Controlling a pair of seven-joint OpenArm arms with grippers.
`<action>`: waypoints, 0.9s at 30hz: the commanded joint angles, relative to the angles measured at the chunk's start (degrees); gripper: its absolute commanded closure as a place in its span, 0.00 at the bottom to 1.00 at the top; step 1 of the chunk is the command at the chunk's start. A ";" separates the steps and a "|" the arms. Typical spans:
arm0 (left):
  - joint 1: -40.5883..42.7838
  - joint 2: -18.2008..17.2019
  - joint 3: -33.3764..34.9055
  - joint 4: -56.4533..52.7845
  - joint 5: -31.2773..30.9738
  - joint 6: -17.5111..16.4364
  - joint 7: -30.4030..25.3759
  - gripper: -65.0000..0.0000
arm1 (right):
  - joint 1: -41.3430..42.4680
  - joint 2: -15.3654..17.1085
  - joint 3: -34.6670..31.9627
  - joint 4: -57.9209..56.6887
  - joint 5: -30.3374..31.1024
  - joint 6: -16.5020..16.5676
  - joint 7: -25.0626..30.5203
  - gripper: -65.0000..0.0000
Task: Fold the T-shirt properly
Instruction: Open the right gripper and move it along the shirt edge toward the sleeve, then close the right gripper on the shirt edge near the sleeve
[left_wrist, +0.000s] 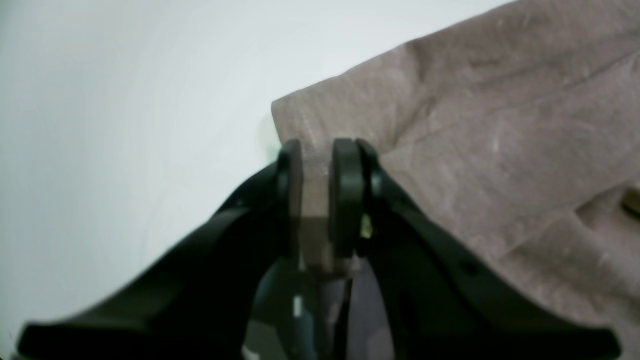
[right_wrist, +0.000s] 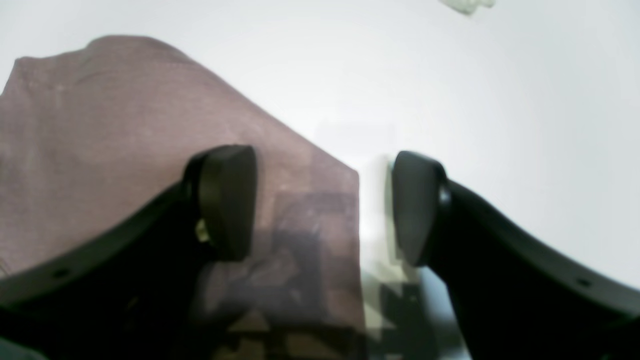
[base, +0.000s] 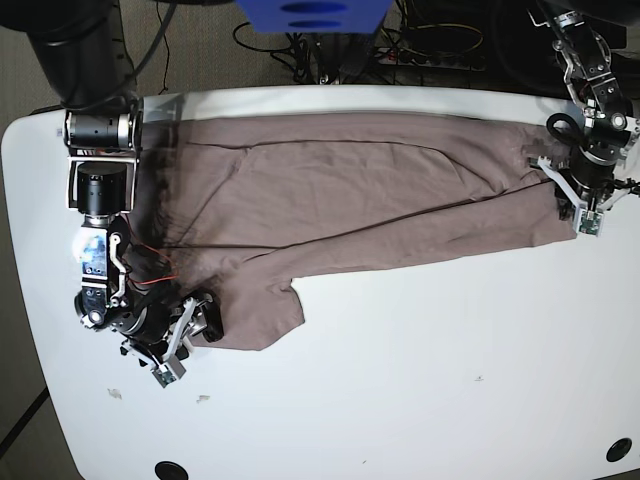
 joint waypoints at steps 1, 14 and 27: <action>-0.24 -0.67 -0.28 1.02 -0.23 0.35 -1.19 0.83 | 0.62 0.56 -0.04 0.43 -2.74 -0.40 -2.15 0.37; 0.03 -0.60 -0.01 1.08 -0.27 0.37 -1.10 0.83 | -0.10 0.07 -0.02 1.31 -1.23 -0.40 -2.28 0.70; -0.18 -0.52 -0.07 1.06 -0.44 0.05 -0.80 0.82 | -0.84 -0.33 -0.72 2.84 -0.66 -0.40 -1.20 1.00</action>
